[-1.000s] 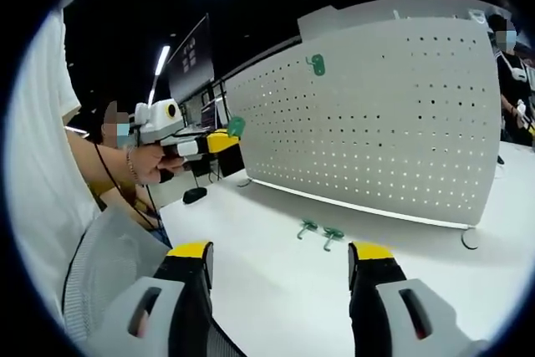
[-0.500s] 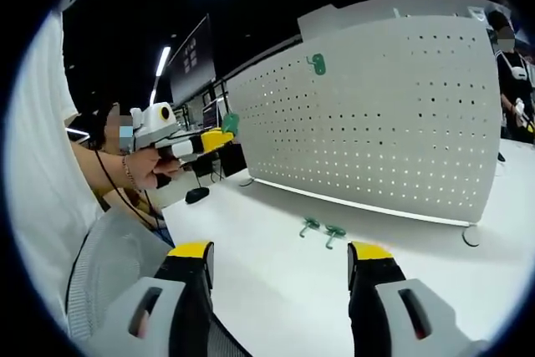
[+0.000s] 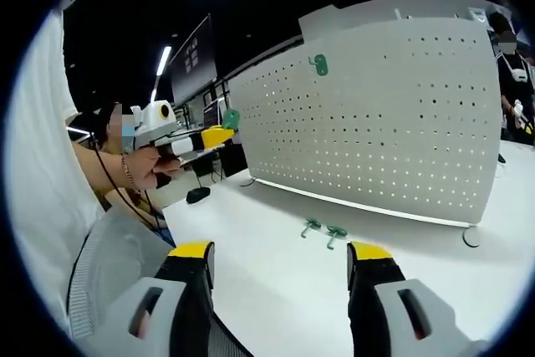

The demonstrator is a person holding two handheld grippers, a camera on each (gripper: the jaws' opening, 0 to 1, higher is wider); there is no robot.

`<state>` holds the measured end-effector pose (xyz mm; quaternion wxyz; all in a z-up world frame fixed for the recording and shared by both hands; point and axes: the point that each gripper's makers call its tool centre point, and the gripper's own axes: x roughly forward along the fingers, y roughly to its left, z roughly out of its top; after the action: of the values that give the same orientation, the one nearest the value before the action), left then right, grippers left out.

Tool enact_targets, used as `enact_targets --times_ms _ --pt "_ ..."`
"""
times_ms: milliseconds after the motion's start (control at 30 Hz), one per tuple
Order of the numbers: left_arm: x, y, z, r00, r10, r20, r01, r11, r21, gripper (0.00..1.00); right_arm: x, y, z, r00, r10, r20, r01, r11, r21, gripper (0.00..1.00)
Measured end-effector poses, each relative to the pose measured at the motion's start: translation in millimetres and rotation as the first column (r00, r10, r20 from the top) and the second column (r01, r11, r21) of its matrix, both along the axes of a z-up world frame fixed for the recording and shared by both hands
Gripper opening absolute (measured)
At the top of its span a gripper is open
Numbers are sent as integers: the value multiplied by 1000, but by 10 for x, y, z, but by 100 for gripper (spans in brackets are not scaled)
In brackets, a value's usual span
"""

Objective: Insert the hook assembly into the mounting plate slot until the hook locks in place.

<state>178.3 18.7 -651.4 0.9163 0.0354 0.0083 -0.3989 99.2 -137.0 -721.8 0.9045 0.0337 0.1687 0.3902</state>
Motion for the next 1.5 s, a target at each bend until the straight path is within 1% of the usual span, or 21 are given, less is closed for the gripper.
enact_targets --times_ms 233,300,333,367,533,733,1067,1133,1233,1333,1500 --pt "-8 -28 -16 1000 -4 -2 4 1000 2 3 -31 82 205 998 16 59 -20 997 71 59" --pt "-6 -27 -16 1000 -2 -1 2 1000 2 3 -27 116 337 995 14 98 -26 992 125 59" --pt "-3 -22 -15 1000 0 -1 0 1000 1 3 -27 131 427 993 11 120 -30 986 164 59" --pt "0 -19 -13 1000 1 -2 -1 1000 -2 3 -27 136 461 993 9 121 -31 983 182 59" --pt "4 -11 -12 1000 8 -5 -8 1000 -3 3 2 166 417 993 25 112 -41 989 143 59" --pt "-5 -23 -17 1000 7 -4 -7 1000 2 3 40 259 463 993 41 113 -59 985 161 57" --pt "11 -24 28 1000 24 1 -24 1000 -7 3 187 441 679 991 41 126 -73 963 261 53" --pt "13 -24 38 1000 27 -1 -27 1000 -16 3 216 477 724 992 38 123 -72 954 290 53" --pt "17 -19 39 999 35 2 -35 999 -12 3 255 532 741 992 42 119 -76 949 304 52" --pt "17 -21 51 999 42 -3 -42 999 -23 3 266 613 753 992 53 119 -88 947 309 52" --pt "16 -56 57 999 41 2 -41 999 -10 3 314 720 773 991 64 120 -100 941 323 51"
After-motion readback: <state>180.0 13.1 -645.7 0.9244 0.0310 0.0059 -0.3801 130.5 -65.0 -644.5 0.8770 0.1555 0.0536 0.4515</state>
